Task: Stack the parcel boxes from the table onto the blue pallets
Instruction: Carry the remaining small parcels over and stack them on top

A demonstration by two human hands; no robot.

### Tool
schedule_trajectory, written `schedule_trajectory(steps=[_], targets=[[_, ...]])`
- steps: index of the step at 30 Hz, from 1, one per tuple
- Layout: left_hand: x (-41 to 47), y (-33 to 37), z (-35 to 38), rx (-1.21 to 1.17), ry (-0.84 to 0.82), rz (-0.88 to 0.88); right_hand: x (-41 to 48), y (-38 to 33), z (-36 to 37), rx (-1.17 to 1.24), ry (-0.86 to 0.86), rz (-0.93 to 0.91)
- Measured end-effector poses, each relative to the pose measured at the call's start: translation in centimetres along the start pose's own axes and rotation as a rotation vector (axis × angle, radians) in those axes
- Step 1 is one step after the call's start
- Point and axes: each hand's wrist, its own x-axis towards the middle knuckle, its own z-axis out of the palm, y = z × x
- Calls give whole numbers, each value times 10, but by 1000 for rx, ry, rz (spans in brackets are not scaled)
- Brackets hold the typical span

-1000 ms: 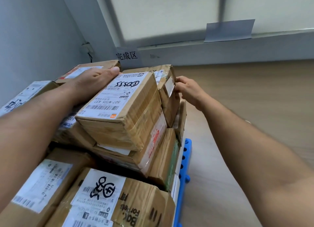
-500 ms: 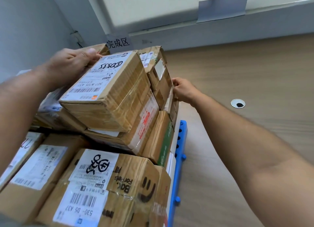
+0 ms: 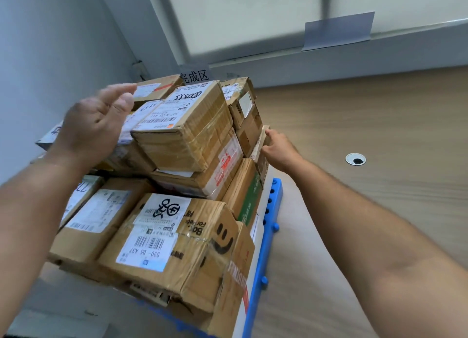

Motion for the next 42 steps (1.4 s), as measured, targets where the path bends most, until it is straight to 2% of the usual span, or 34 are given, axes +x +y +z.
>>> schedule_trajectory(steps=[15, 18, 21, 25, 27, 32, 37, 42], targets=[[-106, 27, -11, 80, 57, 169, -85, -35, 6, -118, 85, 9], [-125, 36, -7, 60, 8, 218, -100, -39, 12, -132, 77, 25], [-143, 48, -2, 65, -133, 254, -110, -38, 17, -99, 69, 20], [-161, 63, 9, 297, -406, 178, -111, -32, 21, -62, 19, -8], [-165, 65, 13, 369, -467, 119, -106, -29, 23, -54, -20, -13], [-170, 70, 18, 387, -467, -38, -93, -24, 26, -17, -109, -18], [-171, 81, 28, 434, -466, -136, -118, 2, 26, 90, -74, 28], [-174, 82, 35, 399, -449, -200, -163, 37, 37, 364, -336, -31]])
